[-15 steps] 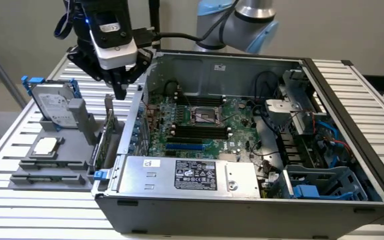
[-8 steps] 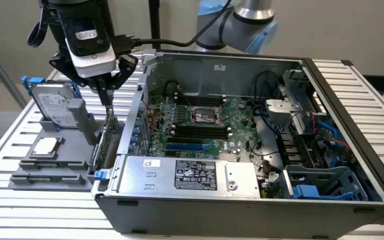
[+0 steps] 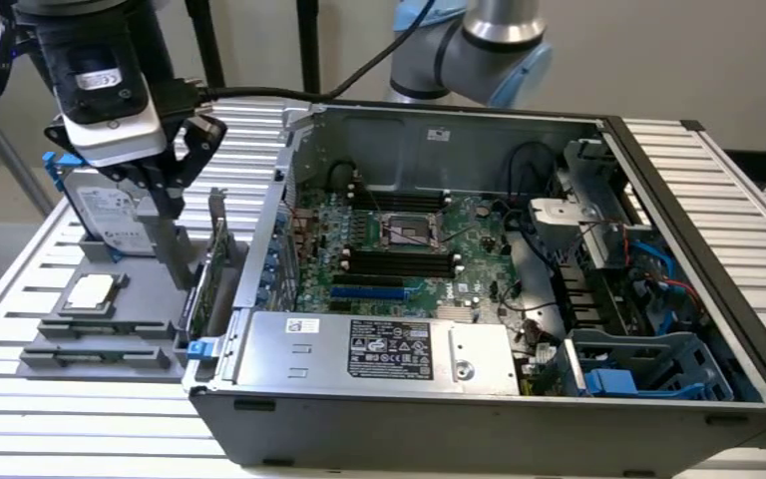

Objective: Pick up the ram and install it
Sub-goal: 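Reach for the ram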

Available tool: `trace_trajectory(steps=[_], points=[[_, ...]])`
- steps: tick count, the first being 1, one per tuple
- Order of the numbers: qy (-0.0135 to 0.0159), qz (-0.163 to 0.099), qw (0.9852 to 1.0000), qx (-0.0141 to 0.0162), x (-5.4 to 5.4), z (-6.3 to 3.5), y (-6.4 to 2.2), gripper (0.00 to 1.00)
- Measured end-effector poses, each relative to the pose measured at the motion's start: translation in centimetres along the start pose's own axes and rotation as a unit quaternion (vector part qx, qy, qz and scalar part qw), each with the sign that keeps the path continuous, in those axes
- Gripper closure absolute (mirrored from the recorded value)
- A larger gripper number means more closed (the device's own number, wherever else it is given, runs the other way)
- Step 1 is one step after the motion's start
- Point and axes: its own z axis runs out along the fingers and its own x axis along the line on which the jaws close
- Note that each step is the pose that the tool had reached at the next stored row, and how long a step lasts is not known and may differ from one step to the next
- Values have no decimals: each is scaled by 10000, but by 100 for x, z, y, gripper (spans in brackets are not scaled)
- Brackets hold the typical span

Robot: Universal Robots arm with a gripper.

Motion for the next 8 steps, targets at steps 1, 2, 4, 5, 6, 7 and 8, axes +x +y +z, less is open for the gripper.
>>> trace_trajectory(steps=[1, 2, 4, 5, 6, 7, 8], points=[[0, 0, 10000, 1, 48, 3, -12, 89], [0, 0, 10000, 2, 90, 5, -22, 89], [0, 1, 10000, 6, 183, 11, -43, 89], [0, 0, 10000, 8, 228, 13, -52, 89], [-1, 0, 10000, 10, 272, 16, -62, 89], [-1, 0, 10000, 12, 318, 18, -72, 89], [-1, 0, 10000, 15, 359, 20, -80, 89]])
